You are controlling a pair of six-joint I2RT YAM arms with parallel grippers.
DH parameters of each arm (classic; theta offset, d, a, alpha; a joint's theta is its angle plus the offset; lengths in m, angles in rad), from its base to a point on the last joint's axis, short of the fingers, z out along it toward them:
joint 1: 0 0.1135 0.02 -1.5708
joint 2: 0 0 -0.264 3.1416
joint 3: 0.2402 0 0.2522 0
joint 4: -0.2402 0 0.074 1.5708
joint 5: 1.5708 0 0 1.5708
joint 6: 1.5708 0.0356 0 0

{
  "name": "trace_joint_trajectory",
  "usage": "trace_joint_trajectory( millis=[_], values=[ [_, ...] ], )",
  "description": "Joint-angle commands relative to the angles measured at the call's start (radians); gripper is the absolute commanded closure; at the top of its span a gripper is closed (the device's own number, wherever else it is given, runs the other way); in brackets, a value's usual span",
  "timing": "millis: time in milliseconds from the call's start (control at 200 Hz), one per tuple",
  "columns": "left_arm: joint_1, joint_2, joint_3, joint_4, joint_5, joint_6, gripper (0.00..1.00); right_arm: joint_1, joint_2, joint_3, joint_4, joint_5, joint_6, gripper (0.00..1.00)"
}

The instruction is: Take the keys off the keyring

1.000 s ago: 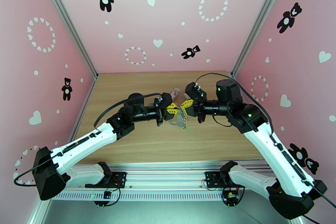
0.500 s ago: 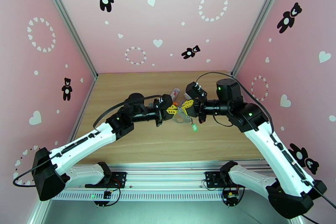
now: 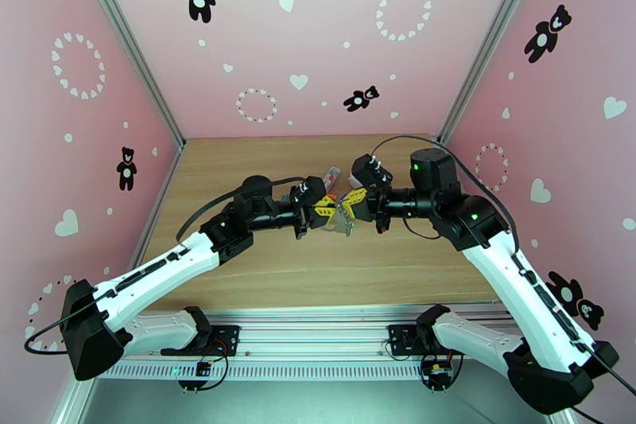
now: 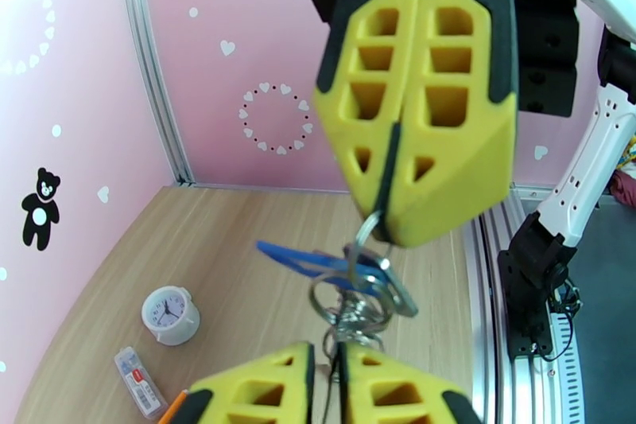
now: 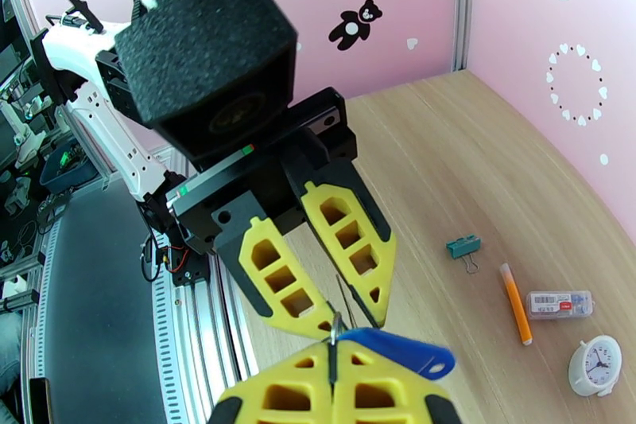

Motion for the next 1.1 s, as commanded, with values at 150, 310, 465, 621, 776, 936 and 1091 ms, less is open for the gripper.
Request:
trace_joint_trajectory(
  millis=[150, 310, 465, 621, 776, 936, 1091],
  values=[
    [0.009, 0.009, 0.032, -0.005, 0.051, -0.024, 0.70, 0.002, -0.019, -0.002, 0.067, -0.029, 0.058, 1.00],
    [-0.003, 0.016, 0.027, 0.032, 0.049, -0.040, 0.65, 0.001, -0.023, -0.013, 0.075, -0.024, 0.072, 1.00],
    [-0.012, 0.026, 0.033, 0.058, 0.053, -0.053, 0.61, 0.000, -0.025, -0.029, 0.096, -0.021, 0.093, 1.00],
    [-0.011, 0.043, 0.035, 0.083, 0.046, -0.065, 0.61, 0.001, -0.036, -0.043, 0.117, -0.014, 0.105, 1.00],
    [-0.012, 0.047, 0.029, 0.111, 0.012, -0.079, 0.61, 0.001, -0.040, -0.048, 0.121, -0.009, 0.110, 1.00],
    [-0.012, 0.050, 0.010, 0.160, -0.015, -0.099, 0.58, 0.000, -0.040, -0.053, 0.133, -0.007, 0.117, 1.00],
    [-0.012, 0.049, -0.001, 0.184, -0.047, -0.109, 0.58, 0.002, -0.040, -0.060, 0.136, -0.001, 0.121, 1.00]
  ],
)
